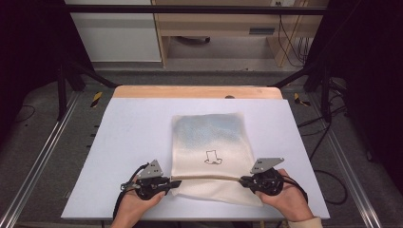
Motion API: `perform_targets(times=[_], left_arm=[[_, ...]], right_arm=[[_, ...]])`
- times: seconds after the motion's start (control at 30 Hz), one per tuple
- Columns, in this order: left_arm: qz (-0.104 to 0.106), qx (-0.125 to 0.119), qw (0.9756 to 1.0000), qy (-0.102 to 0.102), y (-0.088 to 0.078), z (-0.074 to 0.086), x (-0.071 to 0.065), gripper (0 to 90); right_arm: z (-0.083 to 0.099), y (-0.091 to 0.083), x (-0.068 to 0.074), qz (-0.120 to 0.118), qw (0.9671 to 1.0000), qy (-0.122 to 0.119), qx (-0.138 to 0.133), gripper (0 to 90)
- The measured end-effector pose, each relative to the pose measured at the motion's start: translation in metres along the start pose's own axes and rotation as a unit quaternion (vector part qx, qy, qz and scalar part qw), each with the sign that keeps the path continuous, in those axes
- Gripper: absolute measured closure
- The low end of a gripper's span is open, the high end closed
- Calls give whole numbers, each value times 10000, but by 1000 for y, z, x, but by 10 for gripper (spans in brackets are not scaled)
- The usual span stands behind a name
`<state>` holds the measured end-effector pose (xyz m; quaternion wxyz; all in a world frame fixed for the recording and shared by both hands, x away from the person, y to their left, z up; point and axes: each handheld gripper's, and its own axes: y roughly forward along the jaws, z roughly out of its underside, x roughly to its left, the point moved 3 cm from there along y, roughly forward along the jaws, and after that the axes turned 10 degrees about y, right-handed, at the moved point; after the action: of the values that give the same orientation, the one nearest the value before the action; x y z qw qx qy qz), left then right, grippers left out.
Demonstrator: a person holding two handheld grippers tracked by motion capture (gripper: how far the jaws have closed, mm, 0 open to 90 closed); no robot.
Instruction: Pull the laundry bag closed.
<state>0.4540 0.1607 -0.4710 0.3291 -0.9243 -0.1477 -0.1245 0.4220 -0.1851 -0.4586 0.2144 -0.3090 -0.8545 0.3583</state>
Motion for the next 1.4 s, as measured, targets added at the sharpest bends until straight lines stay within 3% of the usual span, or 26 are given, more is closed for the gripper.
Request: perform_targets(times=[1.4], left_arm=[[-80, 67, 9999, -22, -10, 7, 4, 826]], right_arm=[[18, -6, -9, 88, 9998, 195, 58, 822]])
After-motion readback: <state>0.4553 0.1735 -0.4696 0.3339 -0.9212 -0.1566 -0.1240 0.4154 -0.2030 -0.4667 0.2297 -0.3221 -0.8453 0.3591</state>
